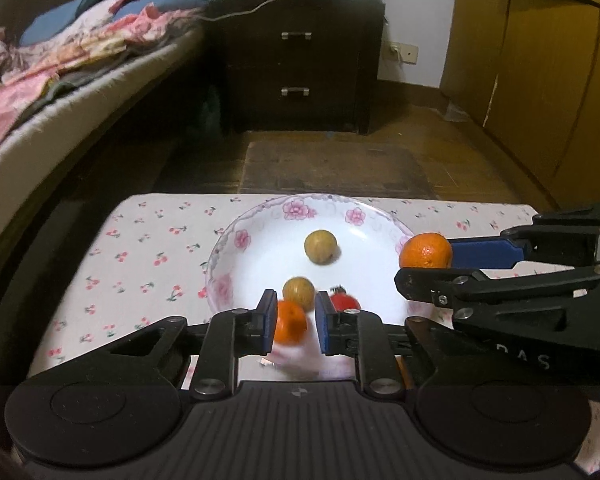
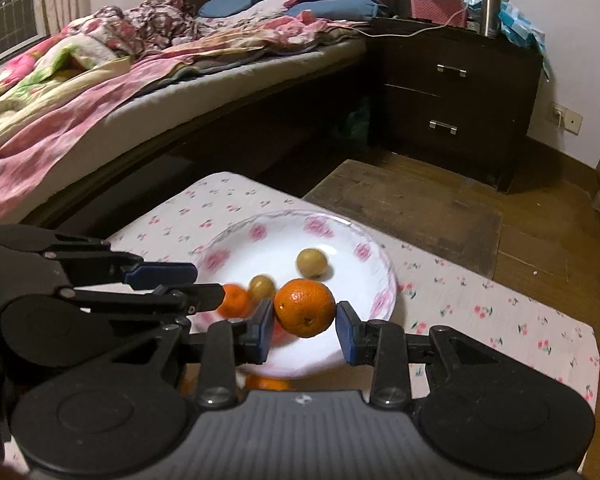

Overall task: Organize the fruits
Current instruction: 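Lift and carry the tomato and mandarin over the white bowl with both grippers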

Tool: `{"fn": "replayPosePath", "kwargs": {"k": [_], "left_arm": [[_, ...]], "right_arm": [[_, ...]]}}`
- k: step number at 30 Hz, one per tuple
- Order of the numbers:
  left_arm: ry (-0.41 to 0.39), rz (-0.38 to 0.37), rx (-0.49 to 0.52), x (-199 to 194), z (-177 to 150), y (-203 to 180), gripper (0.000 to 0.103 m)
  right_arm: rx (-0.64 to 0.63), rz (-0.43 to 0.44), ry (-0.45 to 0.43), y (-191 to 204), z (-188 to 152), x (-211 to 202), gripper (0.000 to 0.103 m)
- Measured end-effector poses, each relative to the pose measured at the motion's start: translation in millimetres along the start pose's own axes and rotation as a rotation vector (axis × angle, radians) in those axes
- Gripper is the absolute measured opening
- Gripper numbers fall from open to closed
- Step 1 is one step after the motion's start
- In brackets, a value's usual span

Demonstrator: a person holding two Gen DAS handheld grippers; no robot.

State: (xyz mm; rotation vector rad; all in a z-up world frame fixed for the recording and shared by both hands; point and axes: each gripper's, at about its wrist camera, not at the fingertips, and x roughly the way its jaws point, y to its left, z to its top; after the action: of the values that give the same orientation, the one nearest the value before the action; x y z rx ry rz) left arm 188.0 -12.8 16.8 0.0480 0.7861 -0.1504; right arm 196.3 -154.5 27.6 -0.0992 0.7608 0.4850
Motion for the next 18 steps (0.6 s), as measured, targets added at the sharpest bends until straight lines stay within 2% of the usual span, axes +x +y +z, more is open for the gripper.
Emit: {"fn": "replayPosePath", "kwargs": {"k": [10, 18], "left_arm": [[0.05, 0.029, 0.0, 33, -1, 5, 0.026], [0.055, 0.033, -0.017, 36, 1, 6, 0.031]], "right_arm": [[0.0, 0.008, 0.036, -13, 1, 42, 0.024], [0.004, 0.001, 0.044, -13, 1, 48, 0.024]]}}
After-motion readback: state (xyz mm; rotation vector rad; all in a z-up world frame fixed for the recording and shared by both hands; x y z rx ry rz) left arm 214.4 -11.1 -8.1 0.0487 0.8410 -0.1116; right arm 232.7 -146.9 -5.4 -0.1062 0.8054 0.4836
